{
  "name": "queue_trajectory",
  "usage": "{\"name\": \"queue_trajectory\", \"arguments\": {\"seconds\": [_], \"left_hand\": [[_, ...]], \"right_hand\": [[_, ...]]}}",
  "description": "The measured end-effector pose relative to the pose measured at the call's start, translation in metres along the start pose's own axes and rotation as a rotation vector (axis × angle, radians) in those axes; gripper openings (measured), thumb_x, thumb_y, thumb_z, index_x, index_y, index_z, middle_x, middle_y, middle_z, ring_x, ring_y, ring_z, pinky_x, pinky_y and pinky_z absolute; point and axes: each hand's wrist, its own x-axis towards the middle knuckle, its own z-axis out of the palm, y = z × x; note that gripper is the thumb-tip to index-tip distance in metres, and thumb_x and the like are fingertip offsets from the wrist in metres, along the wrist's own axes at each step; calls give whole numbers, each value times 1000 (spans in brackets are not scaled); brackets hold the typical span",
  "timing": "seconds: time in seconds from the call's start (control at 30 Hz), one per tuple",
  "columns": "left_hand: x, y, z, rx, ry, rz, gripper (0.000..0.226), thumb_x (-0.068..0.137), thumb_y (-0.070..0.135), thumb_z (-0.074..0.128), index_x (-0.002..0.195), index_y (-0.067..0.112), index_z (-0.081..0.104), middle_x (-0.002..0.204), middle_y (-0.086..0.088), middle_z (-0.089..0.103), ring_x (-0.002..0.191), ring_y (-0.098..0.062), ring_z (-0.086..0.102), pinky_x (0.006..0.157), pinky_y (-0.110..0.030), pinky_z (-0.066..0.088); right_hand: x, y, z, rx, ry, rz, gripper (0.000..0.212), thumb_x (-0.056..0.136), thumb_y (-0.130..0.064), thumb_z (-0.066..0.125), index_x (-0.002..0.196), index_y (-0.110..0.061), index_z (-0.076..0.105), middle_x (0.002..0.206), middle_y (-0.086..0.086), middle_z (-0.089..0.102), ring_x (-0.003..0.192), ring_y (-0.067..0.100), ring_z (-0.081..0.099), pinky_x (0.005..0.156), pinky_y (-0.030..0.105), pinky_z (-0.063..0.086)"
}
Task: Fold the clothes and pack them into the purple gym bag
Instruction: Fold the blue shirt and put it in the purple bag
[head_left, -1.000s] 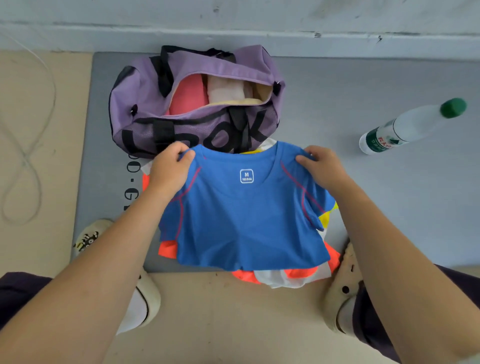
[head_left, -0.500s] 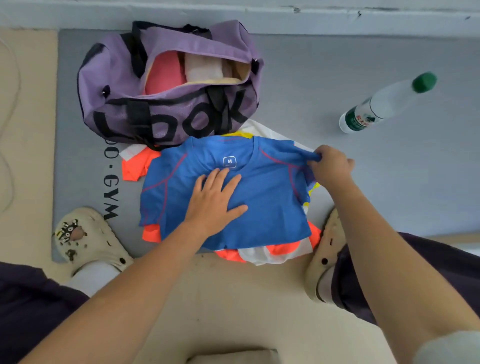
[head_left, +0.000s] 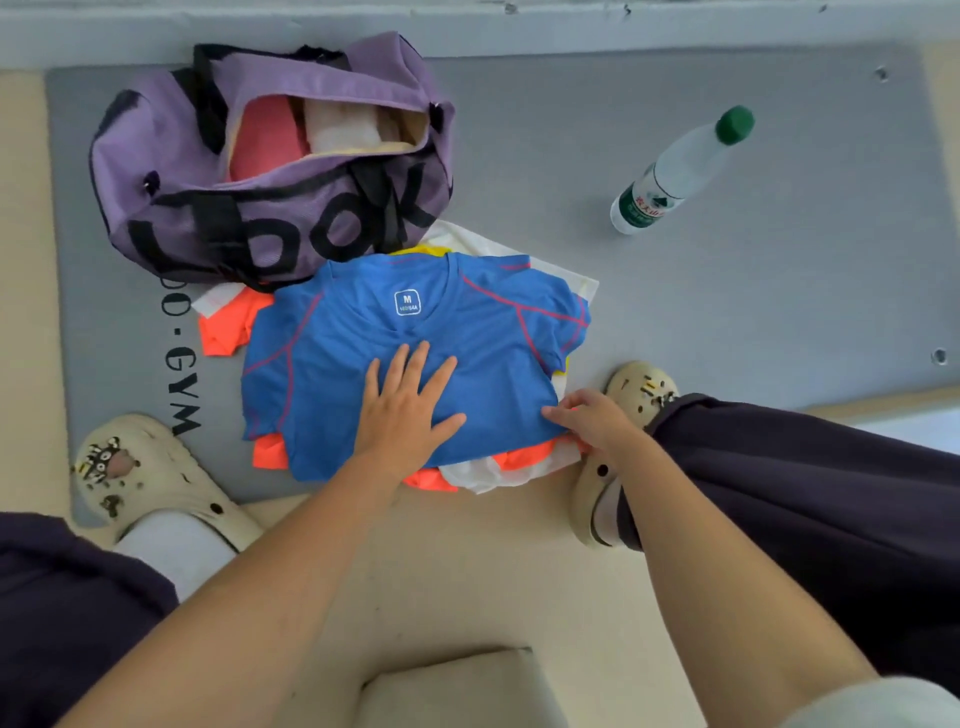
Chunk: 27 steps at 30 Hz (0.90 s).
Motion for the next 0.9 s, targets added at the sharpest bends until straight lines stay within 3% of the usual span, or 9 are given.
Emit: {"name": "queue_trajectory", "arguments": {"seconds": [0.1, 0.17, 0.3, 0.37, 0.5, 0.6, 0.73, 0.83, 0.9], "left_hand": [[2, -3, 4, 5, -46, -9, 75, 92, 67, 37, 155, 35, 12, 165, -4, 7, 151, -26, 3, 121, -51, 3], [5, -3, 3, -6, -60, -14, 75, 91, 67, 36, 155, 36, 12, 165, -3, 7, 151, -24, 2, 120, -51, 2], [6, -3, 5, -11, -91, -25, 75, 91, 69, 31, 155, 38, 9, 165, -1, 4, 151, -22, -2, 121, -50, 0], [8, -4, 4, -34, -105, -29, 75, 91, 70, 30, 155, 38, 9, 165, 0, 2, 151, -22, -3, 121, -49, 0], [13, -5, -2, -93, -161, -26, 72, 93, 68, 33, 155, 38, 11, 165, 1, 0, 151, -20, -6, 121, -48, -2], [14, -8, -12, -302, -150, -31, 59, 97, 56, 43, 150, 33, 33, 163, 0, 15, 151, -19, 5, 122, -44, 6], [1, -32, -32, -555, 247, -169, 22, 97, 29, 54, 109, 17, 68, 118, 1, 62, 117, -19, 50, 92, -36, 44], [-21, -70, -34, -647, 449, -485, 16, 91, 22, 58, 80, 12, 62, 79, 4, 58, 82, -18, 53, 70, -31, 39], [-42, -95, -24, -760, 397, -777, 20, 90, 26, 58, 74, 14, 57, 69, 7, 56, 72, -19, 53, 60, -32, 35]], "right_hand": [[-5, 10, 0, 394, -118, 47, 30, 88, -11, 69, 110, 8, 59, 95, 20, 58, 81, 30, 52, 69, 38, 39], [-8, 12, 0, 510, -147, 77, 35, 90, -7, 66, 119, 11, 57, 94, 19, 58, 69, 25, 50, 59, 31, 38], [-11, 16, -3, 573, -195, 162, 12, 87, -10, 70, 89, -6, 59, 70, 5, 44, 54, 12, 36, 52, 23, 34], [-12, 16, -8, 617, -162, 149, 17, 87, -13, 71, 79, -10, 55, 68, 4, 44, 53, 11, 37, 53, 23, 33], [-26, -17, -16, 616, -320, -1, 20, 85, -24, 72, 95, -11, 60, 76, 3, 56, 58, 11, 48, 56, 21, 42], [-37, -62, -1, 507, -507, -147, 19, 85, -23, 70, 97, -12, 61, 88, 8, 58, 71, 15, 53, 66, 23, 44], [-45, -106, 47, 288, -464, -291, 21, 88, -23, 68, 98, -5, 63, 91, 14, 60, 80, 22, 57, 77, 30, 44], [-40, -115, 85, 109, -317, -348, 28, 87, -25, 71, 71, -11, 53, 67, 7, 56, 59, 15, 53, 58, 15, 41], [-34, -110, 103, 46, -241, -359, 36, 88, -22, 71, 64, -11, 45, 63, 8, 53, 56, 14, 50, 49, 10, 38]]}}
